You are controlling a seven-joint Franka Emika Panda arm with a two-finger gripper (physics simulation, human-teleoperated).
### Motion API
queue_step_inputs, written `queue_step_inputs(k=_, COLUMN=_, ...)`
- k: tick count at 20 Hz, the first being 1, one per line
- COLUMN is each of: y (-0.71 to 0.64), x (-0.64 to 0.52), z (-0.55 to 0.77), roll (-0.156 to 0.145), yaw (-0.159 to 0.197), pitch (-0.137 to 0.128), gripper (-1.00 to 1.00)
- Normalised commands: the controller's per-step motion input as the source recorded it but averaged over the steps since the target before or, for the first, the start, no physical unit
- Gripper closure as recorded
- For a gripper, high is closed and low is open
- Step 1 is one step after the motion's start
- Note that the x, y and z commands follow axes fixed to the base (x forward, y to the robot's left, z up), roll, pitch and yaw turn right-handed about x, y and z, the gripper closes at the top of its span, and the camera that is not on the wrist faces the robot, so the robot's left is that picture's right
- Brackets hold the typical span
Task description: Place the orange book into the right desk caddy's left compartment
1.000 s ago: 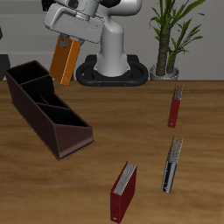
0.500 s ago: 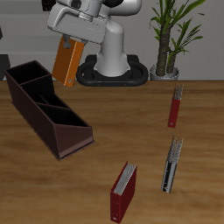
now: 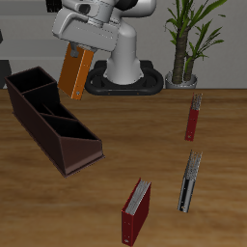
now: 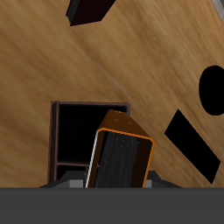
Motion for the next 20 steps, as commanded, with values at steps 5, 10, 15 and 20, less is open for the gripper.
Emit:
queue_step_inputs(k=5, y=0.17, x=0.08, z=-0.07, roll=0.03, yaw=0.004, pitch=0.012, gripper=1.0)
queue_step_inputs(k=10, y=0.12, x=0.09, z=-0.09, roll=0.024, yaw=0.008, pitch=0.018, gripper=1.0)
queue_step_inputs(k=15, y=0.04, x=0.04, z=-0.18, roll=0.016, yaw=0.005, pitch=0.03, gripper=1.0)
queue_step_inputs(k=20, y=0.09, x=-0.06, z=-0.16, roll=0.02, yaw=0.006, pitch=0.02, gripper=1.0)
